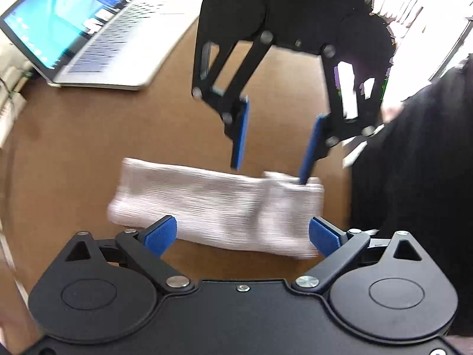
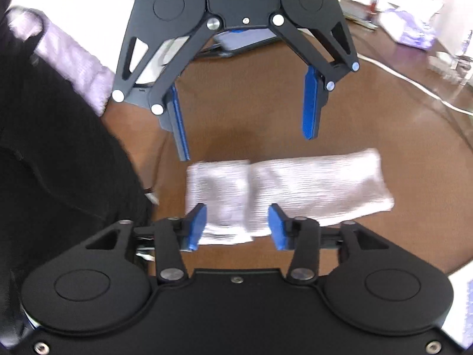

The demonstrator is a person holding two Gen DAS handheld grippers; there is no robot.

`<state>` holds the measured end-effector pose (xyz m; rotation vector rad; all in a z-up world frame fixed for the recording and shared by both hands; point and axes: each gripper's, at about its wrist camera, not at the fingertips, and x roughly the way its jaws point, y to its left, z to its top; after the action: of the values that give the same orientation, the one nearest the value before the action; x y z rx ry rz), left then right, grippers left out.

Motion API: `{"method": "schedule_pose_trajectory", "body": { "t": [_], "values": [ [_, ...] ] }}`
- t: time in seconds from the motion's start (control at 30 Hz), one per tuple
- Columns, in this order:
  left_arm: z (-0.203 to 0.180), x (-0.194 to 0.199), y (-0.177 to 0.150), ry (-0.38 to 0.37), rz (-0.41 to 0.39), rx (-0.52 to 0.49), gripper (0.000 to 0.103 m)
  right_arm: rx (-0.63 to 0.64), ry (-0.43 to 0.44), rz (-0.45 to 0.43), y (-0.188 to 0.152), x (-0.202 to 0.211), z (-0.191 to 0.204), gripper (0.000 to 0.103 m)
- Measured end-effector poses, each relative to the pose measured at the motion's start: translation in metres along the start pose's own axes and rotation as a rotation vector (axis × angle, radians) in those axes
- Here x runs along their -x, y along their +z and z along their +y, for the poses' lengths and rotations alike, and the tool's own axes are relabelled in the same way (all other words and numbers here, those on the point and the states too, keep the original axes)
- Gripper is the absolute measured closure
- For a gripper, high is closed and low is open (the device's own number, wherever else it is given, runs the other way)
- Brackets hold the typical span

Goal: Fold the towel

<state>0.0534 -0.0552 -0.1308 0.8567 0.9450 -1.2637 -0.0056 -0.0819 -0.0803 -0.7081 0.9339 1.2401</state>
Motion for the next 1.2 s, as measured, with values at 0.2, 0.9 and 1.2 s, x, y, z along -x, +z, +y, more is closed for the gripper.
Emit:
{"method": "schedule_pose_trajectory", "body": {
  "t": [0.2, 0.9, 1.2],
  "values": [
    [0.074, -0.019, 0.017, -0.043, 0.037, 0.046, 0.007, -0.125, -0.038, 0.023, 0.010, -0.009, -0.088, 0.044],
    [0.105, -0.049, 0.014, -0.124, 0.090, -0.032, 0.067, -0.011, 0.034, 0.096, 0.011, -0.049, -0.127, 0.063],
    [0.091, -0.044, 0.014, -0.138, 0.091, -0.092, 0.092, -0.009, 0.062, 0.080, 0.009, -0.050, -0.123, 0.083]
  ]
}}
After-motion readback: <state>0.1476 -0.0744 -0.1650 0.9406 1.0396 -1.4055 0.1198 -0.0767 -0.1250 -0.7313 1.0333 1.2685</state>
